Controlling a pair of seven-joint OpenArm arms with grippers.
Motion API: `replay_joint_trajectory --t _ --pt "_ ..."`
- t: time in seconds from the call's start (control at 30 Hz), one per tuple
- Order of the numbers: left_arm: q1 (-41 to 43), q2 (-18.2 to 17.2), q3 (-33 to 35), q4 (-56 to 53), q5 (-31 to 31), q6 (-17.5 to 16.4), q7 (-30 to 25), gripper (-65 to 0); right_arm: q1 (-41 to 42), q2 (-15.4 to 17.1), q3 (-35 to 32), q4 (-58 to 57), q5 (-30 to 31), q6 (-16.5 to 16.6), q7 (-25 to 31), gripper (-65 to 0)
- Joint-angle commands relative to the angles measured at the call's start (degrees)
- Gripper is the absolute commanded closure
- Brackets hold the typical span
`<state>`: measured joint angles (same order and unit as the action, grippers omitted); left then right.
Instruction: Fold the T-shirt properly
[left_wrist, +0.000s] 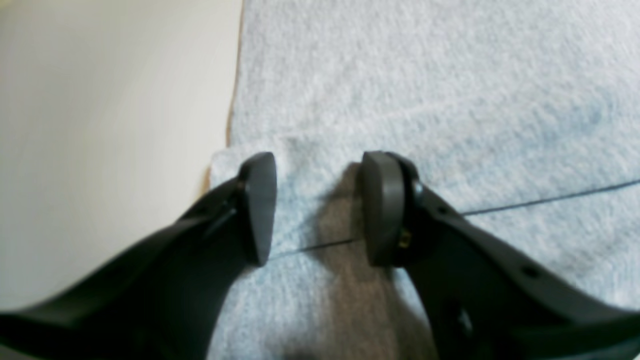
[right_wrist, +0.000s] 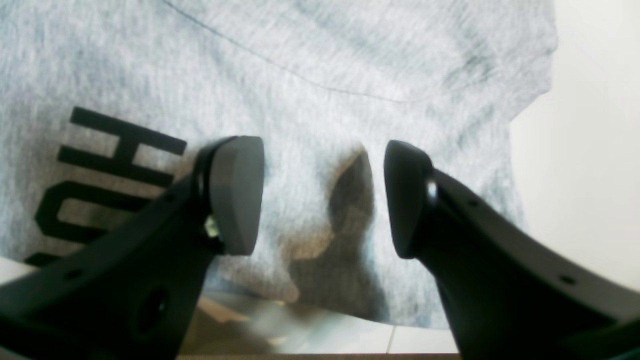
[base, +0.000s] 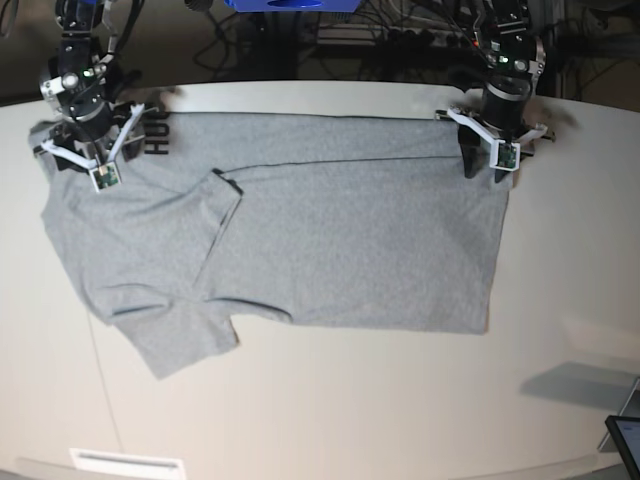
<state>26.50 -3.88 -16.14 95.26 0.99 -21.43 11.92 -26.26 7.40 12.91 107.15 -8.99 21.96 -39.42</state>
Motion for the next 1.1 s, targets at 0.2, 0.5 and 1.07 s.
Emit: replay_joint_trajectory --t 0.2,0.5,1.07 --pt "3.61 -0.30 -2.72 3.95 2.83 -0.15 5.18 -27.0 -3.59 0.29 0.32 -0.38 -1.51 1.12 -4.32 -36.6" --pt "4.14 -1.00 -2.63 5.09 2.92 -0.15 5.26 -27.0 -3.59 0.29 0.32 -0.30 -1.51 1.12 -4.23 -36.6" --pt "2.47 -0.65 -2.63 9.04 2.57 -0.06 5.53 -27.0 0.72 -0.94 0.41 6.30 -1.51 1.12 -4.14 -36.6"
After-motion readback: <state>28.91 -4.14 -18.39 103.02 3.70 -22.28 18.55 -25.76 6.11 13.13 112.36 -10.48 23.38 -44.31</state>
